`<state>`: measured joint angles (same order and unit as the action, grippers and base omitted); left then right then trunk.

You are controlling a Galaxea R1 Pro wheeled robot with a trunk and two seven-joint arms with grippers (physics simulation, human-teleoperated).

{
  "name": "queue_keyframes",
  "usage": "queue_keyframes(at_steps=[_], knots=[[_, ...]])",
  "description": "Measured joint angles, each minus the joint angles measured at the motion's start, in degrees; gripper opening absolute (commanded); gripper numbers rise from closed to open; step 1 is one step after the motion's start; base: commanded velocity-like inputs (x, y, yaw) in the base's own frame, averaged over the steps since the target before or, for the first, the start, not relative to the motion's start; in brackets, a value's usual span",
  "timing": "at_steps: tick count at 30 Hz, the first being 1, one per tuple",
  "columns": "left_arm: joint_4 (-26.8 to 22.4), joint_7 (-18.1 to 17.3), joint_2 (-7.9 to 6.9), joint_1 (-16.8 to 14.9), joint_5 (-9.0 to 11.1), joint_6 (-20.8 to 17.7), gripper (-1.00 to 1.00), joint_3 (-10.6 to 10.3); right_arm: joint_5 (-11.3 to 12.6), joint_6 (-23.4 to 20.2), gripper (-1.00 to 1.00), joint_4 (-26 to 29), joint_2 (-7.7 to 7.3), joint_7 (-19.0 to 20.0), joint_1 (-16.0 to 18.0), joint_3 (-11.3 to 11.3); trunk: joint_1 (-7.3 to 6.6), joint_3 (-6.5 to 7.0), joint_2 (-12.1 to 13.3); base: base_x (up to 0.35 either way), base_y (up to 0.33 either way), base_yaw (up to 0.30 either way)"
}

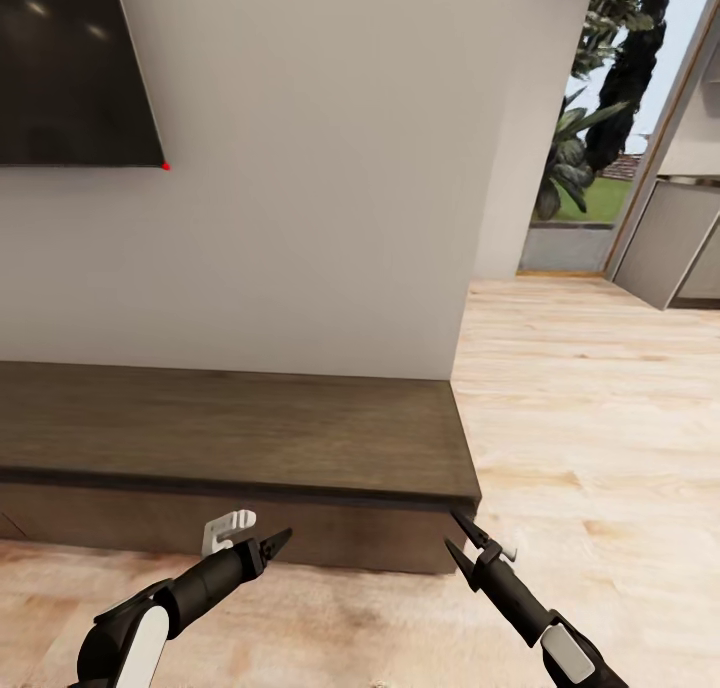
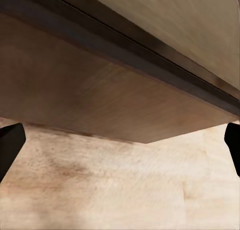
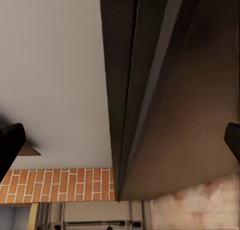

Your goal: Place each of the two pumpkins and all three candles from the living room inside a cabinet in the living room (use any cabinet), then make sure every cabinet is closed, and position the cauldron so it is next to a table in the living room.

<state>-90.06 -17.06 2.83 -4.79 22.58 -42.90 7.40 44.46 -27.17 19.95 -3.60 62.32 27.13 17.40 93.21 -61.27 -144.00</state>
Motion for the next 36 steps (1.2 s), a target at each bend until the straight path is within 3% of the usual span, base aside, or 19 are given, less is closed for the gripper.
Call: queue_keyframes(at_steps=[10, 36], knots=[[0.00, 0.00, 0.01, 0.00, 0.00, 0.00, 1.00, 0.00, 0.00, -0.04, 1.00, 0.00, 0.00, 0.03, 0.00, 0.02, 0.15, -1.33, -0.08, 0.000, 0.000, 0.000], [-0.01, 0.00, 0.01, 0.07, 0.01, 0.09, 1.00, 0.00, 0.01, -0.04, 1.00, 0.00, 0.00, 0.05, 0.00, 0.03, 0.15, -1.34, -0.09, 0.049, 0.000, 0.000]])
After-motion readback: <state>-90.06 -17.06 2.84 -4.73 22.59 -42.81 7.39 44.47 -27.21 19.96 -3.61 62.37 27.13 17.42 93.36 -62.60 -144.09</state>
